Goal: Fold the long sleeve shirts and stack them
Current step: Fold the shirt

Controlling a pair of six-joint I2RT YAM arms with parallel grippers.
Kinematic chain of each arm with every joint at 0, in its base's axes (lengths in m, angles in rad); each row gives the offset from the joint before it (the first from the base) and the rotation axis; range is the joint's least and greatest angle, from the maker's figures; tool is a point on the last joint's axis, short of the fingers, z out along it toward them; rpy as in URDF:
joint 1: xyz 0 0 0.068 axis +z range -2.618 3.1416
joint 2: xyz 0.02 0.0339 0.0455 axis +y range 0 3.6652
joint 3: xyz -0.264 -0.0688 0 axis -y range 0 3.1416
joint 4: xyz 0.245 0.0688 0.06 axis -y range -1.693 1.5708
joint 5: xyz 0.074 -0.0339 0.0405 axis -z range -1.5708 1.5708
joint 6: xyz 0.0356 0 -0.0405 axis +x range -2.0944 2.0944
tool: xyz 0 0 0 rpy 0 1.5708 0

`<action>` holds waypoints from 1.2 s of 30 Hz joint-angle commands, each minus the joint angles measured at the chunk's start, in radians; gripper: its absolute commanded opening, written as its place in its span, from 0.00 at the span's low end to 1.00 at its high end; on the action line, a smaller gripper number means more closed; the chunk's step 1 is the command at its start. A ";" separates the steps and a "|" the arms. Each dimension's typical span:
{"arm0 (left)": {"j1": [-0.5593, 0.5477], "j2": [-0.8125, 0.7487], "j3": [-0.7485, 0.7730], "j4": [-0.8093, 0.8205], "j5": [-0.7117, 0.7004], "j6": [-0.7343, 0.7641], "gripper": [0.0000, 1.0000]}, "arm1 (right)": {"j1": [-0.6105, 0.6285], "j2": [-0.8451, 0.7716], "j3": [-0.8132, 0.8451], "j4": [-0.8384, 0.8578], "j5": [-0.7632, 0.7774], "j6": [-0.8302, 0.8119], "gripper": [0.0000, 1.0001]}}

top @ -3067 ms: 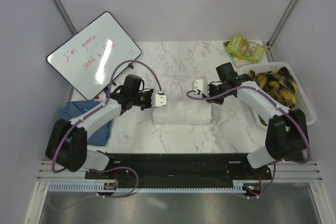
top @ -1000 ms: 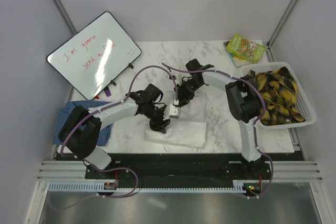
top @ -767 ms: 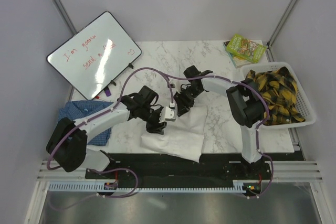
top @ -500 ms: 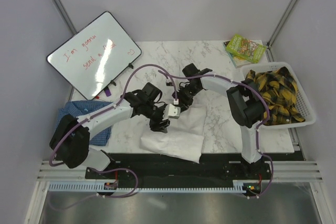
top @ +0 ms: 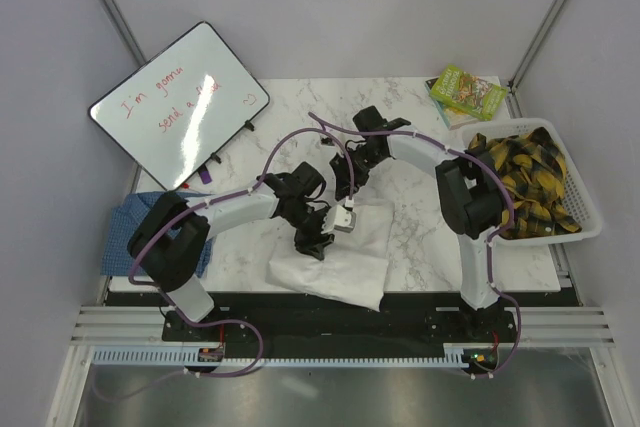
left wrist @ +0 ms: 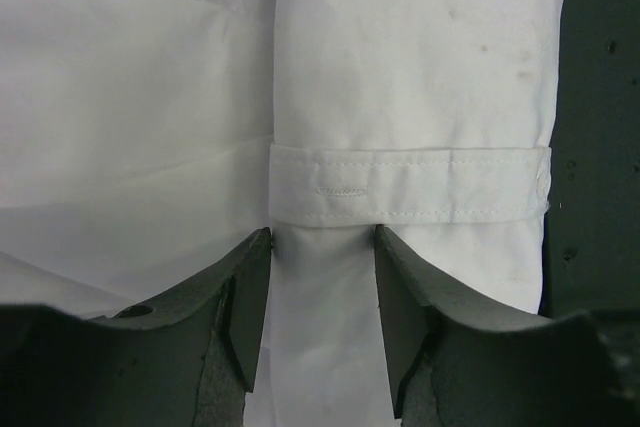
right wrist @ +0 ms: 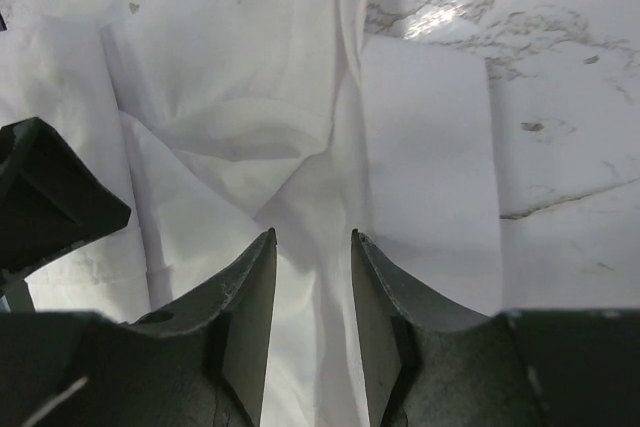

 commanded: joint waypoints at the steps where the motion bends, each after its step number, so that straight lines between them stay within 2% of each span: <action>1: -0.017 0.033 0.056 0.000 0.037 0.018 0.50 | -0.018 0.058 0.052 0.031 -0.011 0.038 0.43; 2: -0.020 0.033 0.056 0.000 0.037 0.016 0.50 | -0.018 0.087 0.054 0.035 -0.008 0.038 0.43; 4: -0.022 0.030 0.062 -0.002 0.039 0.007 0.42 | -0.020 0.112 0.057 0.033 -0.008 0.040 0.42; 6: -0.023 0.011 0.060 -0.007 0.034 0.002 0.28 | -0.021 0.126 0.046 0.035 -0.008 0.038 0.41; 8: -0.022 -0.025 0.059 -0.019 0.031 0.004 0.22 | -0.023 0.132 0.040 0.038 -0.009 0.038 0.40; 9: -0.023 -0.037 0.059 -0.023 0.031 0.002 0.14 | -0.023 0.132 0.035 0.038 -0.011 0.038 0.38; 12: -0.022 -0.072 0.063 -0.023 -0.025 -0.001 0.02 | -0.026 0.129 0.029 0.035 -0.024 0.034 0.36; 17: -0.008 -0.089 0.077 0.042 -0.114 0.015 0.02 | -0.028 0.126 0.028 0.016 -0.032 0.012 0.35; 29: 0.066 0.070 0.214 0.288 -0.234 0.088 0.02 | -0.029 0.132 0.041 -0.024 -0.057 -0.043 0.32; 36: 0.075 0.124 0.182 0.458 -0.311 0.073 0.02 | -0.031 0.135 0.046 -0.040 -0.063 -0.066 0.32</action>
